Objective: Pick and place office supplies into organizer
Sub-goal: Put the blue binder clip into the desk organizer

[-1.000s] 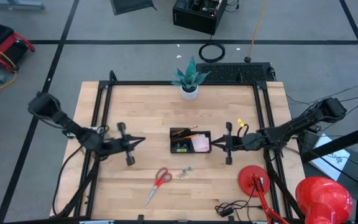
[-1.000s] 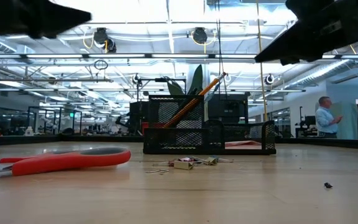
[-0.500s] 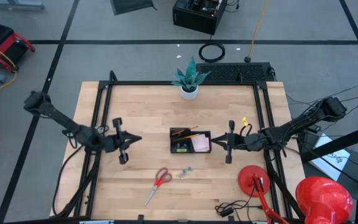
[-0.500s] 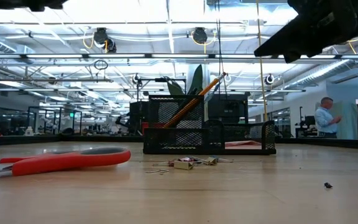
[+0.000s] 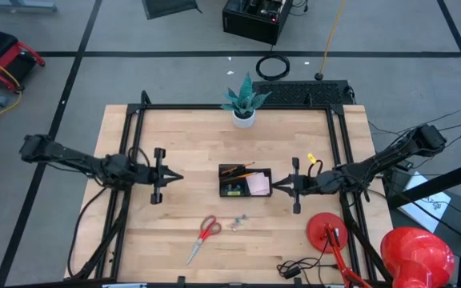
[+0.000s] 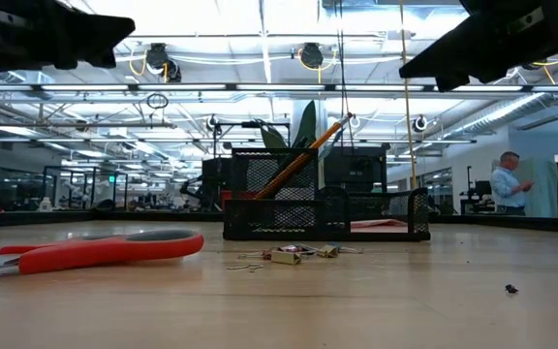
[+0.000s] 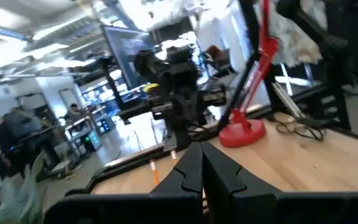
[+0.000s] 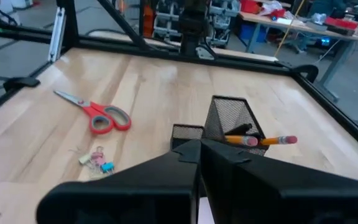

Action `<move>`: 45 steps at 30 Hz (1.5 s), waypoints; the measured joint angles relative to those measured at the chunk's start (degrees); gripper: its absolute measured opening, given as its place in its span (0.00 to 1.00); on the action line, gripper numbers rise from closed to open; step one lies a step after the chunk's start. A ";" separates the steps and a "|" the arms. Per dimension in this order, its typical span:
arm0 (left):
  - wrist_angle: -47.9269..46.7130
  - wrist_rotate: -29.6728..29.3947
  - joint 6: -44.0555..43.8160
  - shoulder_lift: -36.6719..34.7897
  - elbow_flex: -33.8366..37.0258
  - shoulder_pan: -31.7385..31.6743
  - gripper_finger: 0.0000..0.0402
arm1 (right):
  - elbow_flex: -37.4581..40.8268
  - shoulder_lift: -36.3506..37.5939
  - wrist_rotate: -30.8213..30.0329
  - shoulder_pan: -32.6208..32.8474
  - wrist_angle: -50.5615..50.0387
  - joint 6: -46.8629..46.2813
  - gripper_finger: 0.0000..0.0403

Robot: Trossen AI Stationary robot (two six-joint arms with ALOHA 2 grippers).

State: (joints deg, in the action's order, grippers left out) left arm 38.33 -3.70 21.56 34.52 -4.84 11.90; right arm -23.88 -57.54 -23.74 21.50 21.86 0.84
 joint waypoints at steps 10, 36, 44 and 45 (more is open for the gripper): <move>4.93 -0.39 -4.98 -0.02 3.25 -1.00 0.01 | 0.00 -1.44 5.25 -0.65 2.17 4.03 0.01; -7.60 -11.43 -9.94 -0.04 3.32 -0.98 0.08 | -25.09 -29.46 -0.02 3.58 -9.12 -0.01 0.38; -6.99 -11.68 -7.34 -0.04 3.32 -1.00 0.08 | -24.33 -33.66 4.34 4.34 -9.50 -1.23 0.39; -7.14 -11.82 -7.06 -0.04 3.32 -1.00 0.08 | -24.00 -34.57 4.33 4.46 -9.52 -1.39 0.39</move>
State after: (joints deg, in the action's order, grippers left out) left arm 31.19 -15.52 14.50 34.48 -1.52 10.90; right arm -47.88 -92.11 -19.42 25.96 12.35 -0.56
